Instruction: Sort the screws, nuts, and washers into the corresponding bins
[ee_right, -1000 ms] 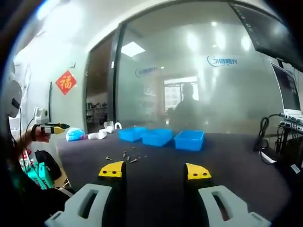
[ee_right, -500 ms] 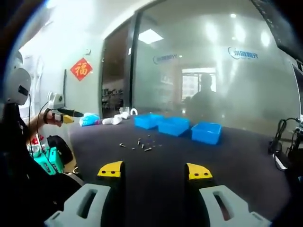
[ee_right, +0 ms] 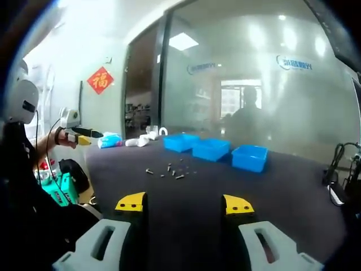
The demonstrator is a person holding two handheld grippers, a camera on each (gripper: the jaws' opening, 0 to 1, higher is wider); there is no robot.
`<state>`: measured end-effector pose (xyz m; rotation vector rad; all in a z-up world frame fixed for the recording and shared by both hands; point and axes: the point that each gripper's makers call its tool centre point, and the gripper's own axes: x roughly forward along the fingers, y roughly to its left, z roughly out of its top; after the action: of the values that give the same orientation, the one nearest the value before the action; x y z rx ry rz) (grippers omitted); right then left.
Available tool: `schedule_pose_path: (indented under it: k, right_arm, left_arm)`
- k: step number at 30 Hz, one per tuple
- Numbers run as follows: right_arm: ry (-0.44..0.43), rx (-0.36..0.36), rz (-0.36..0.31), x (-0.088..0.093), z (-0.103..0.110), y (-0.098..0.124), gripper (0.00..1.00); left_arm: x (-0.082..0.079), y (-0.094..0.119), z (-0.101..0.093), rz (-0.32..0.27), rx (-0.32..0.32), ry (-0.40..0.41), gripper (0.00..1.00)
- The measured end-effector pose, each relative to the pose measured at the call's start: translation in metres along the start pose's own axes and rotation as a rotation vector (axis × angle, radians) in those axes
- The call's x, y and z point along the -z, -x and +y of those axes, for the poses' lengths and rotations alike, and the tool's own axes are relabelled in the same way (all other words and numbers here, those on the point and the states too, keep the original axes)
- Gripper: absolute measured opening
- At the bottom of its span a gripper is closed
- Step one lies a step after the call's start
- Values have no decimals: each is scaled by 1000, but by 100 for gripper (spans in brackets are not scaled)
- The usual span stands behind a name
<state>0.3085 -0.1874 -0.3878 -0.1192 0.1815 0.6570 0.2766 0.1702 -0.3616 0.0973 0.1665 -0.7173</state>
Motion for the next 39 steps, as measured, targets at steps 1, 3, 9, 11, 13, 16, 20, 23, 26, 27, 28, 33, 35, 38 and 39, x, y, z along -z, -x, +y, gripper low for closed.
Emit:
schedule_pose_path:
  k: [1,3,9,11,13,16,20,23,26,27,28,33,35,38,39]
  right_arm:
    - [4,-4,2,0,0,0,47]
    - [10,-13,8,0,1,-2,47]
    - [38,-42,36,-2,0,-9,47]
    - [59,-63,55,-2,2,-14,47]
    - [83,-83,71,-4,5,-19,47]
    - [103,-106,80,-8,8,-25,47]
    - [146,-150,103,-14,14,-35,47]
    - [175,-182,116,-19,18,-44,47]
    - [199,-210,128,-24,22,-53,47]
    - [214,-218,132,-25,22,-56,47]
    - [225,-229,133,-27,23,-58,47]
    - [276,-277,177,-30,28,-70,47]
    - [296,-301,196,-32,31,-75,47]
    - [341,-327,218,-35,35,-83,47]
    - [353,-332,219,-36,36,-86,47]
  left_arm:
    - [0,0,0,-1,0,0,47]
    - [-1,-1,-1,0,2,-3,47]
    - [-1,-2,-2,2,1,-9,47]
    - [-1,-2,-2,5,0,-11,47]
    - [-1,-2,-2,8,1,-12,47]
    - [-2,-1,-2,4,-2,-11,47]
    - [-2,0,-2,-6,-8,-1,47]
    - [-1,3,-2,-10,-12,3,47]
    - [0,5,1,-10,-20,5,47]
    - [0,6,1,-9,-25,5,47]
    - [1,7,2,-8,-30,6,47]
    - [2,13,8,-10,-46,11,47]
    - [3,15,9,-11,-51,13,47]
    - [5,17,11,-12,-65,23,47]
    - [7,18,13,-9,-73,28,47]
